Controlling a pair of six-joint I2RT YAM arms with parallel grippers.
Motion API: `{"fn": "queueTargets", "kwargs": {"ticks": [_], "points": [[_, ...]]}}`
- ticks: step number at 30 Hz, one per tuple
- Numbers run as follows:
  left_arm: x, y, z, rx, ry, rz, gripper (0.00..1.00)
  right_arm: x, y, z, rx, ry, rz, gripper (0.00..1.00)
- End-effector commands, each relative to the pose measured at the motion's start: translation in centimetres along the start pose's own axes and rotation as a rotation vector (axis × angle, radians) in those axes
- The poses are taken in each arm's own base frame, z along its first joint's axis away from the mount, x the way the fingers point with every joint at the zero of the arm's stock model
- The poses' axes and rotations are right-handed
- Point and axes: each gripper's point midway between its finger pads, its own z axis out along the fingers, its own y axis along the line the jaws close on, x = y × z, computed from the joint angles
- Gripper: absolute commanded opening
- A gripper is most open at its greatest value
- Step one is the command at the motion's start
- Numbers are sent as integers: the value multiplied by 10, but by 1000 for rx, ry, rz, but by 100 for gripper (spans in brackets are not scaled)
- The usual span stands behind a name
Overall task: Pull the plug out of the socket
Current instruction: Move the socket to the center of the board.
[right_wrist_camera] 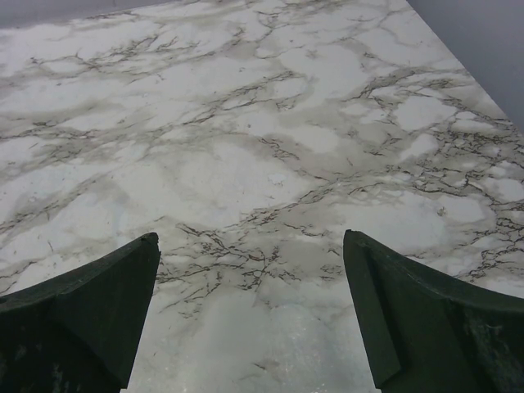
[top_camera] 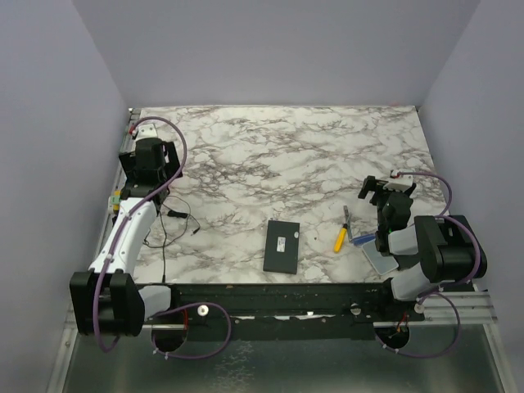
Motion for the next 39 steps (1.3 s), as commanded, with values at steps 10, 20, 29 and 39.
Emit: {"fn": "queueTargets", "kwargs": {"ticks": [10, 20, 29, 39], "points": [[8, -10, 80, 97, 163, 91, 97, -13, -5, 2, 24, -49, -9, 100], [29, -14, 113, 97, 236, 161, 69, -12, -6, 2, 24, -48, -9, 100], [46, -12, 127, 72, 271, 181, 67, -13, -6, 2, 24, -48, -9, 100], [57, -20, 131, 119, 297, 190, 49, -12, -6, 2, 24, -48, -9, 100]]}}
